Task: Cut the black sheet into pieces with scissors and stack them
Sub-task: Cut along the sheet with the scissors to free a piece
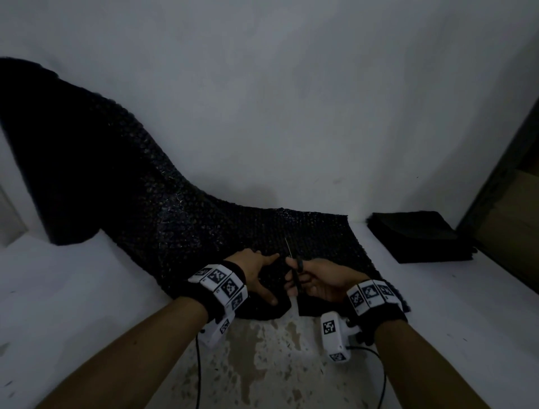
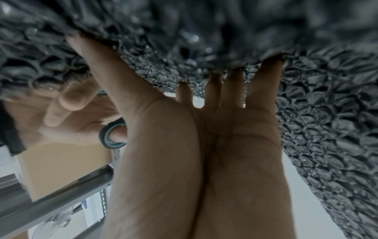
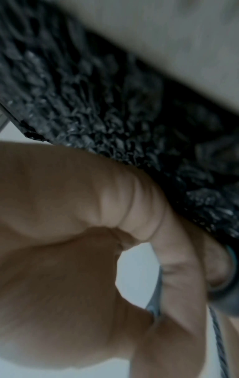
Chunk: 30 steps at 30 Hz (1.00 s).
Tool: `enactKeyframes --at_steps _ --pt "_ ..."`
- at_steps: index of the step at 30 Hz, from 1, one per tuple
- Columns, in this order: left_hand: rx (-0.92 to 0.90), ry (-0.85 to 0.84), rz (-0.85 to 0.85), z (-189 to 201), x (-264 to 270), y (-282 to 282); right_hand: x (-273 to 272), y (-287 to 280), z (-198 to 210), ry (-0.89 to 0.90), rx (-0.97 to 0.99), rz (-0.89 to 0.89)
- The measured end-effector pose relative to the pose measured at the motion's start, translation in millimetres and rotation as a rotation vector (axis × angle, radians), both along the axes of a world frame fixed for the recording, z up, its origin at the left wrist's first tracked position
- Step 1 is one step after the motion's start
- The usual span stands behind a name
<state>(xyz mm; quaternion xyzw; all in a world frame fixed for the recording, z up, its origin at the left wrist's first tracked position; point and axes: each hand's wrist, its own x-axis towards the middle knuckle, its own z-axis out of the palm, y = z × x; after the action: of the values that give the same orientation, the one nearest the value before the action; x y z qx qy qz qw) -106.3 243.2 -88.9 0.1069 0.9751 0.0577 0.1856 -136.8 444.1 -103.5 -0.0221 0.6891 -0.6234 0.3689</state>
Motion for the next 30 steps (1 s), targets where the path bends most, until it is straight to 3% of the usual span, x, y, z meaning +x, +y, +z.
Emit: enactKeyframes --at_steps 5,30 --pt "0.012 -0.004 -0.002 -0.3 -0.1 0.5 -9.2 -2.2 -5.8 -0.038 -0.099 -0.053" --pt "-0.048 -0.017 -0.013 2.4 0.1 3.9 1.1 -12.1 -7.1 0.018 -0.123 -0.125"
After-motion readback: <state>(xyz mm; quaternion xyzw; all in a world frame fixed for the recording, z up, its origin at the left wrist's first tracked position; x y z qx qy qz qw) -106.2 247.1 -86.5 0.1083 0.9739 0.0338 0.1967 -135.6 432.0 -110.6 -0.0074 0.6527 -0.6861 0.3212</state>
